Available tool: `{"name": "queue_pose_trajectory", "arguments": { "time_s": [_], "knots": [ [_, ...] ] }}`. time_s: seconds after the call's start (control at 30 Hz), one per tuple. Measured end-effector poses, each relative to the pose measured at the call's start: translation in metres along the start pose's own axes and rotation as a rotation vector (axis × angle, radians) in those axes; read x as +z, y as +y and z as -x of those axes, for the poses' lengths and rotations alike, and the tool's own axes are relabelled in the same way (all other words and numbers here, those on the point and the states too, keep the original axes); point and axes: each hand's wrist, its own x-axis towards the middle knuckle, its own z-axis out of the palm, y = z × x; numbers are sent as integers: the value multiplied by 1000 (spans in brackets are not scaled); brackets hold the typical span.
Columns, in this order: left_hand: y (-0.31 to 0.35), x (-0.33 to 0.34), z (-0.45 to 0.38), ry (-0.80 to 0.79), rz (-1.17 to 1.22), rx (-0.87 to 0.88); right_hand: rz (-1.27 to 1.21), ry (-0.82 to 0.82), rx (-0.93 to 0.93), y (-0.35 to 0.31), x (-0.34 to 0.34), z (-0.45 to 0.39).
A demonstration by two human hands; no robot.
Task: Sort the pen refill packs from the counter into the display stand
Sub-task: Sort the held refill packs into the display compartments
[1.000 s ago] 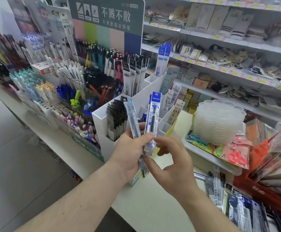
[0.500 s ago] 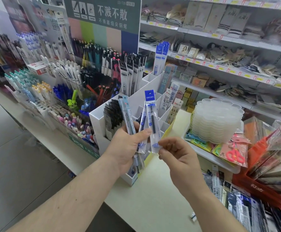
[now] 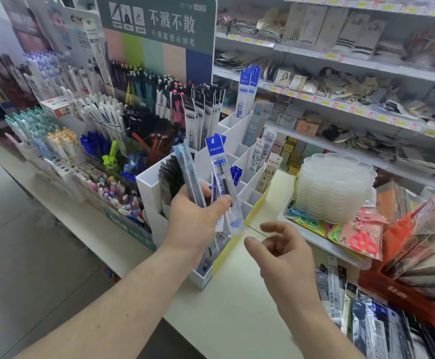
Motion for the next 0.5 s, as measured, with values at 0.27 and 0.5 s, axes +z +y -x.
{"name": "queue_pose_trajectory", "arguments": {
  "time_s": [0.27,0.5],
  "knots": [
    [0,6,7,-20,-82,36,-151,-23,110,-11,16,-5],
    [-3,4,8,-48,-126,78,-288,-30,155,-12,17,-9]
  ]
}}
